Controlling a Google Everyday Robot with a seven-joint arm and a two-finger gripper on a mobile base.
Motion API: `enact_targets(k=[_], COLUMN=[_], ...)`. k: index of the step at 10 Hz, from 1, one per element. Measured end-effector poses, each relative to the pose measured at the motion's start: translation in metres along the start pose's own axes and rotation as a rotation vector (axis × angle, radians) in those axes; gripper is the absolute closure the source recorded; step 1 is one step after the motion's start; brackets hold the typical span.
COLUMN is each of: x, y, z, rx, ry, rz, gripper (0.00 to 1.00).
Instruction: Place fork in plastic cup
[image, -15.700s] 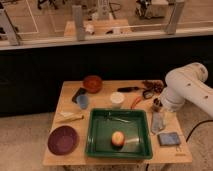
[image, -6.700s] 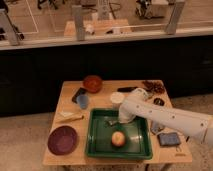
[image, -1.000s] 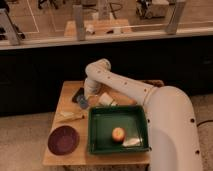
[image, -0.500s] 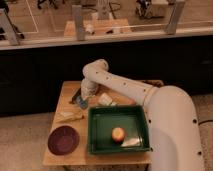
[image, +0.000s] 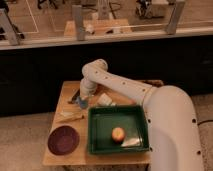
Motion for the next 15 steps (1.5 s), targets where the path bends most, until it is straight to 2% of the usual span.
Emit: enact_targets(k=[1, 6, 7, 15], x=[0.002, 0.010, 0.012, 0.026], y=[-0.002, -0.009, -0.010, -0.008], z=[0.002, 0.012, 0.012, 0.001], rx=[-0.001, -0.015, -0.017, -0.027], ry=[0.001, 0.019, 0.024, 0.072], rz=[0.007, 0.025, 0.027, 0.039], gripper=[0.71, 0.24, 0.20, 0.20])
